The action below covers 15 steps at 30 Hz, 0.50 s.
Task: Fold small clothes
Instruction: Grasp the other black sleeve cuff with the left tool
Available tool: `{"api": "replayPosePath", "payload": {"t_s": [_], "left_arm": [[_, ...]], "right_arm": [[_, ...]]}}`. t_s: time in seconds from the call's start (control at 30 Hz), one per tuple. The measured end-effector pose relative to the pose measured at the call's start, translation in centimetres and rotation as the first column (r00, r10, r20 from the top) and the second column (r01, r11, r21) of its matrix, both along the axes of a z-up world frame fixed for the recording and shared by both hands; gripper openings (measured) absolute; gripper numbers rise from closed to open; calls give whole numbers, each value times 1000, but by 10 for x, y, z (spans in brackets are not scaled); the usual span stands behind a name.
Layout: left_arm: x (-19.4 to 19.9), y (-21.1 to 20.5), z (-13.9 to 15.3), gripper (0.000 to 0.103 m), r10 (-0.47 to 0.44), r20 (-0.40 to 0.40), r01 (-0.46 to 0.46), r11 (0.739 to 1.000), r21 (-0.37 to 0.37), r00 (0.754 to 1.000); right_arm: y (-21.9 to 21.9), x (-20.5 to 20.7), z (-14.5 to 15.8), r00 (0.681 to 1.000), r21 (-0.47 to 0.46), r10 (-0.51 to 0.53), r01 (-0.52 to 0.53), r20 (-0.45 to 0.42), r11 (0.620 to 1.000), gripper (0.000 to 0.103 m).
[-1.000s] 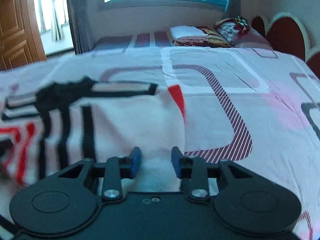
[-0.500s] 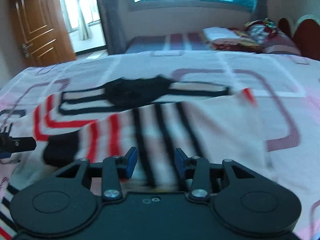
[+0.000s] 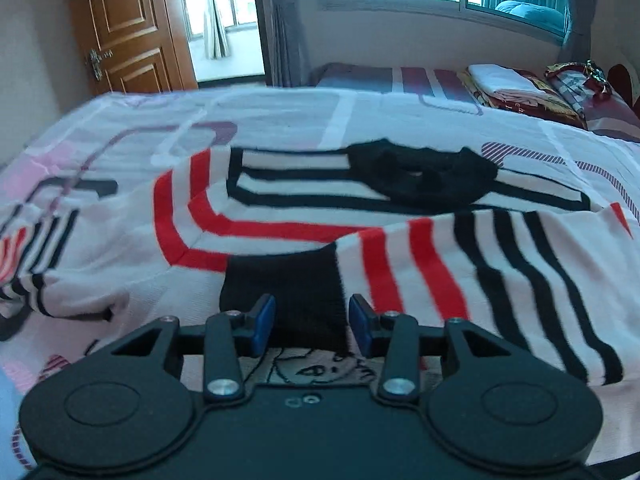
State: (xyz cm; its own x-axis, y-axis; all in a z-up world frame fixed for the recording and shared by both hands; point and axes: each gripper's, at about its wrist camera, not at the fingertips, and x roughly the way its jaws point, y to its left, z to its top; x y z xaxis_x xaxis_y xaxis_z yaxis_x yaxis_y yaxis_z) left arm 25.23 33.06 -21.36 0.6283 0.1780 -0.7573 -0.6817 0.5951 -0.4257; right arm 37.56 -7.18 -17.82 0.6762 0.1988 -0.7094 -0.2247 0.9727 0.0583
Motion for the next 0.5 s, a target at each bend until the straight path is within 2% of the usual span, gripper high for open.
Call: {"api": "replayPosePath", "payload": {"t_s": [0.17, 0.23, 0.27, 0.3, 0.33, 0.37, 0.4, 0.43, 0.47, 0.5], "left_arm": [[14, 14, -4, 102, 52, 77, -52, 999, -7, 996], [23, 19, -4, 95, 73, 99, -72, 997, -17, 992], [25, 21, -4, 85, 83, 106, -82, 997, -12, 991], [28, 23, -3, 58, 86, 113, -85, 996, -18, 990], [29, 26, -5, 42, 88, 109, -85, 996, -32, 990], [30, 30, -9, 20, 101, 96, -96, 994, -55, 990], [27, 33, -10, 15, 116, 95, -110, 992, -66, 989], [25, 34, -11, 13, 123, 99, -116, 991, -72, 988], [25, 33, -10, 12, 123, 100, -117, 991, -71, 987], [25, 31, -7, 6, 118, 110, -112, 992, -64, 987]], "right_arm": [[9, 1, -7, 1000, -28, -10, 10, 4, 1000, 45], [7, 1, -7, 1000, -14, -18, 18, 0, 1000, 44], [7, 1, -6, 1000, -13, -19, 19, -1, 1000, 44], [7, 1, -5, 1000, -15, -20, 20, -1, 1000, 43], [8, 1, -4, 1000, -19, -23, 23, 1, 1000, 41], [8, 1, -2, 1000, -21, -27, 27, 7, 999, 40], [7, 1, 0, 999, -25, -33, 33, 21, 999, 41], [8, 0, 1, 998, -40, -41, 43, 37, 998, 44], [9, 1, -2, 999, -64, -41, 43, 28, 997, 44], [11, 2, -10, 1000, -83, -29, 29, -3, 996, 44]]}}
